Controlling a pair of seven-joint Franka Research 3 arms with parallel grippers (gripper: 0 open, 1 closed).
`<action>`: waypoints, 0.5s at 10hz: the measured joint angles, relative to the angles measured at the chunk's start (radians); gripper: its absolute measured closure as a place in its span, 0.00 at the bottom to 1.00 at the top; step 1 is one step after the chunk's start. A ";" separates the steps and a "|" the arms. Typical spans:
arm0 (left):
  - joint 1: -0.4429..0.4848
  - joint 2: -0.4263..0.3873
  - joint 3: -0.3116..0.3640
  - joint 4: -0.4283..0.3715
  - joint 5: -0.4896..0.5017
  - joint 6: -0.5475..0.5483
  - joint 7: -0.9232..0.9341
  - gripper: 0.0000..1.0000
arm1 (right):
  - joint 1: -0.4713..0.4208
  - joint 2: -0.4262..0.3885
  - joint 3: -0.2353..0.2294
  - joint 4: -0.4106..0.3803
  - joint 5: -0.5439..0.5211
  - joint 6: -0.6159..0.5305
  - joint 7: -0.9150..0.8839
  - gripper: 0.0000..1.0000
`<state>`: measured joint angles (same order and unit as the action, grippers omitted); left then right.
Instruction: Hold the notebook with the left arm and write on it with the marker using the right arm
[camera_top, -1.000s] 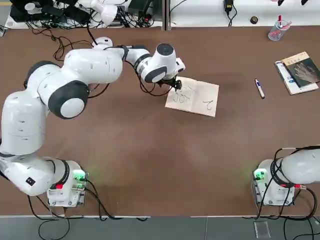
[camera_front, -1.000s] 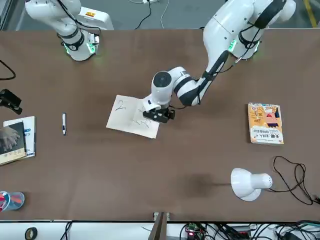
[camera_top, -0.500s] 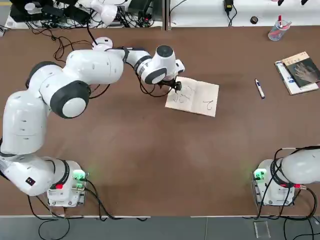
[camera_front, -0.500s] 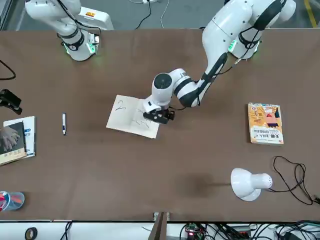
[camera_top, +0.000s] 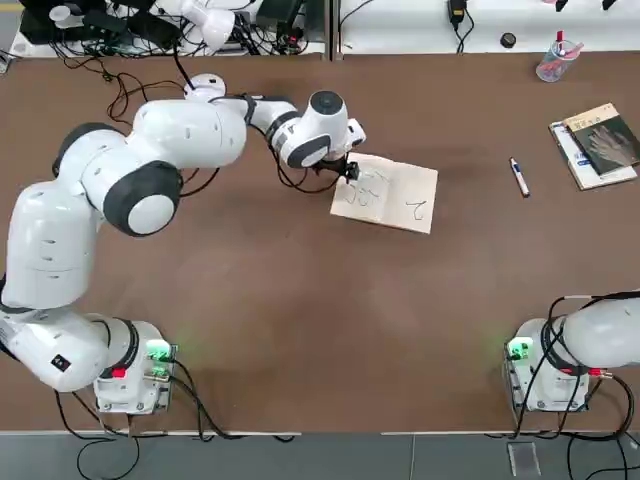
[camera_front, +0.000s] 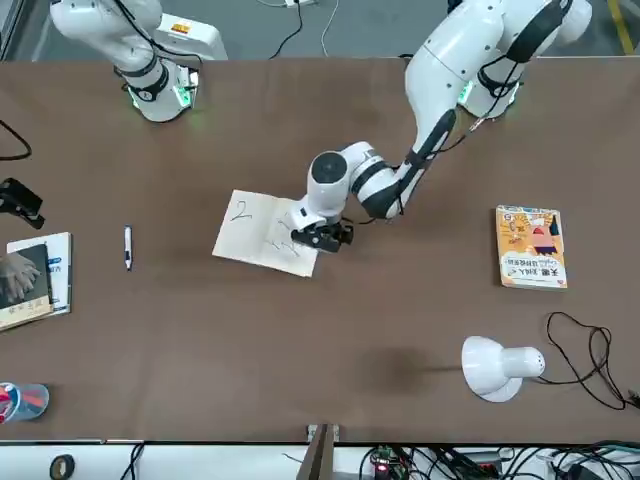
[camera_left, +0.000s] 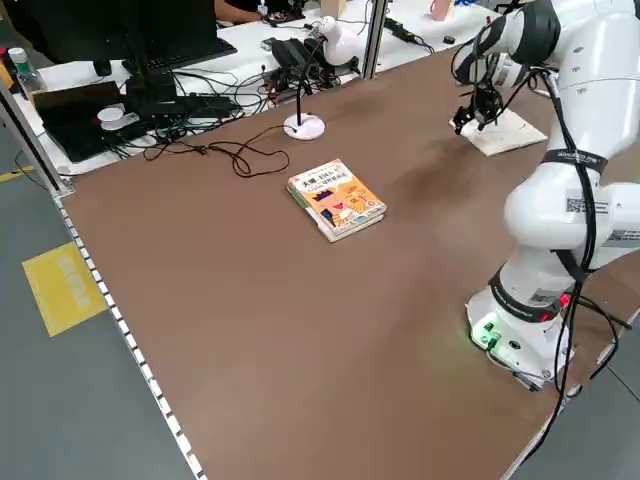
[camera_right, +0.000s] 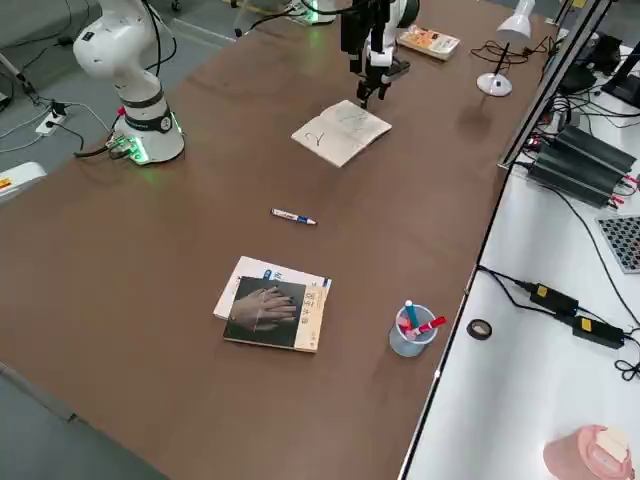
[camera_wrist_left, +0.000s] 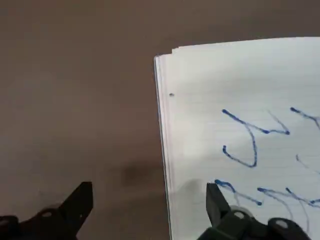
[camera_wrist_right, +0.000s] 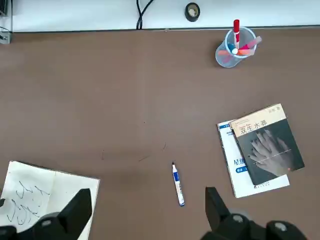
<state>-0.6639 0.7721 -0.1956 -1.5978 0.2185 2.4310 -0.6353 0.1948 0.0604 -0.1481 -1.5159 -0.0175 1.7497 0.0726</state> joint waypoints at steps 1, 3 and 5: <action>0.000 0.004 0.002 0.000 0.000 0.006 0.000 0.00 | 0.000 0.000 0.000 0.000 0.000 0.000 0.000 0.00; -0.003 0.016 0.003 0.000 0.004 0.028 -0.001 0.00 | 0.000 0.000 0.000 0.000 0.000 0.000 0.000 0.00; -0.012 0.031 0.005 0.000 0.036 0.045 -0.033 0.00 | 0.000 0.000 0.000 0.000 0.000 0.000 0.000 0.00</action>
<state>-0.6758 0.8030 -0.1902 -1.5978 0.2546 2.4759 -0.6688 0.1948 0.0604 -0.1481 -1.5159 -0.0175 1.7497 0.0726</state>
